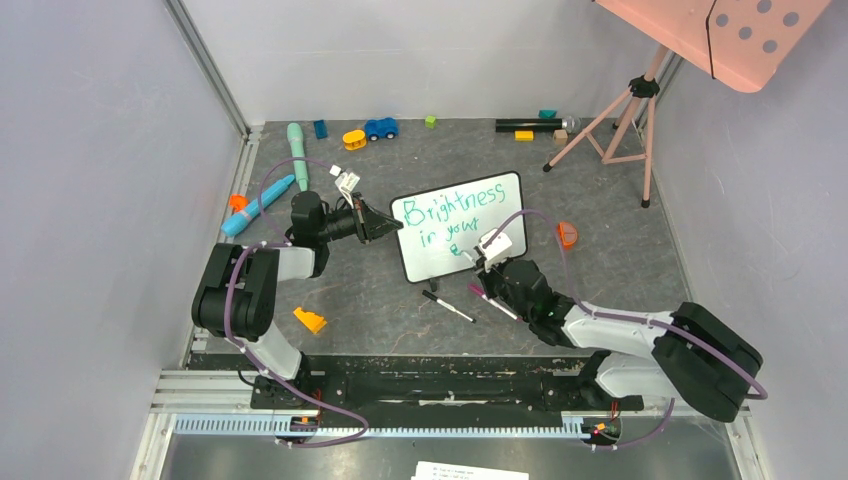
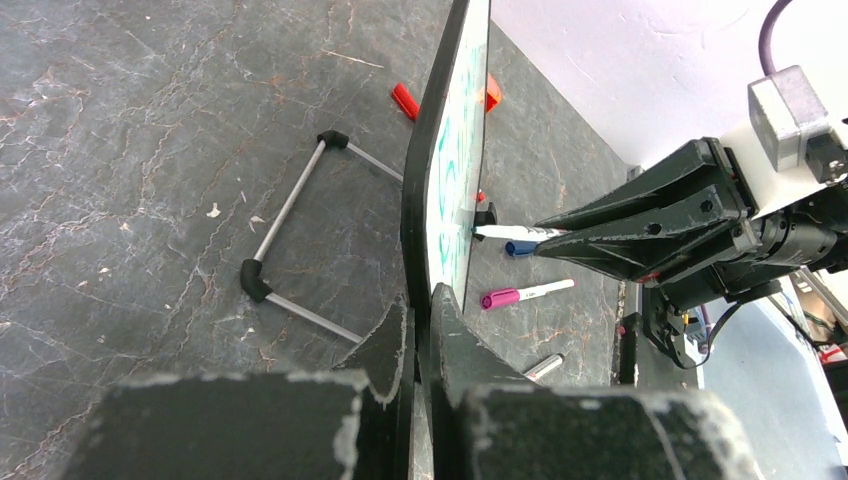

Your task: Write a sentence on the whiteboard

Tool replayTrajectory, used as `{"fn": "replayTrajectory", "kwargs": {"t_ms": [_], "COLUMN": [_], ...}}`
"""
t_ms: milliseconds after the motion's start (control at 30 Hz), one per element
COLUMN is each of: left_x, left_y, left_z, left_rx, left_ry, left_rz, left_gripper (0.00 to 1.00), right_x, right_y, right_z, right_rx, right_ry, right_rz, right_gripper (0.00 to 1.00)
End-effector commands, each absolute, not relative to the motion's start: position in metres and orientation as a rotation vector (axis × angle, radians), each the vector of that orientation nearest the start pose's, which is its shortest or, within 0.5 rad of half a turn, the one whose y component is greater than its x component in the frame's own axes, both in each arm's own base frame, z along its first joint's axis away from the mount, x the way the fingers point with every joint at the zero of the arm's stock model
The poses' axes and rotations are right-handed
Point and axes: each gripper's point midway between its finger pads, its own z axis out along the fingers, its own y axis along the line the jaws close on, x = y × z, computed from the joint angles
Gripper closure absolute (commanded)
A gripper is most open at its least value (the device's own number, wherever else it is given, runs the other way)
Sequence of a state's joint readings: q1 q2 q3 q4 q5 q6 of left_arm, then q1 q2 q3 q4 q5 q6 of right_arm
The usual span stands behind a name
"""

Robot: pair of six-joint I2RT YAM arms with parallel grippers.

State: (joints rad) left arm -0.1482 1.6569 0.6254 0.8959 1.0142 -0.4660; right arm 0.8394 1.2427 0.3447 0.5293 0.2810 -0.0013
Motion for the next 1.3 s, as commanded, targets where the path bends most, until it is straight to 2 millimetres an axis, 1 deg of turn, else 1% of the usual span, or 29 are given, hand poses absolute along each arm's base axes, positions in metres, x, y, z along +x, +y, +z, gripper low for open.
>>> {"fn": "replayTrajectory", "kwargs": {"t_ms": [0, 100, 200, 367, 433, 533, 767, 933, 1267], "left_x": [0.339, 0.339, 0.339, 0.339, 0.338, 0.339, 0.339, 0.338, 0.337], "left_y": [-0.211, -0.211, -0.211, -0.211, -0.210, -0.211, -0.211, -0.211, -0.211], "left_z": [0.140, 0.141, 0.141, 0.140, 0.140, 0.140, 0.141, 0.140, 0.141], "left_rx": [0.639, 0.639, 0.640, 0.639, 0.639, 0.640, 0.640, 0.640, 0.639], "left_ry": [1.677, 1.676, 1.675, 1.677, 1.678, 1.676, 1.675, 1.676, 1.674], "left_rz": [-1.203, -1.202, -1.202, -1.203, -1.203, -1.202, -1.202, -1.205, -1.205], "left_gripper": [0.98, 0.98, 0.98, 0.98, 0.98, 0.98, 0.98, 0.98, 0.98], "right_x": [0.268, 0.265, 0.265, 0.271, 0.273, 0.276, 0.280, 0.282, 0.277], "right_y": [0.223, 0.225, 0.225, 0.224, 0.223, 0.223, 0.224, 0.225, 0.225], "right_z": [0.107, 0.119, 0.124, 0.118, 0.112, 0.111, 0.118, 0.123, 0.123], "right_rx": [-0.572, -0.569, -0.568, -0.563, -0.569, -0.568, -0.560, -0.528, -0.552], "right_ry": [1.762, 1.725, 1.720, 1.762, 1.791, 1.805, 1.813, 1.828, 1.894], "right_rz": [0.322, 0.356, 0.360, 0.313, 0.292, 0.272, 0.253, 0.272, 0.268], "right_gripper": [1.00, 1.00, 1.00, 1.00, 1.00, 1.00, 1.00, 1.00, 1.00]}}
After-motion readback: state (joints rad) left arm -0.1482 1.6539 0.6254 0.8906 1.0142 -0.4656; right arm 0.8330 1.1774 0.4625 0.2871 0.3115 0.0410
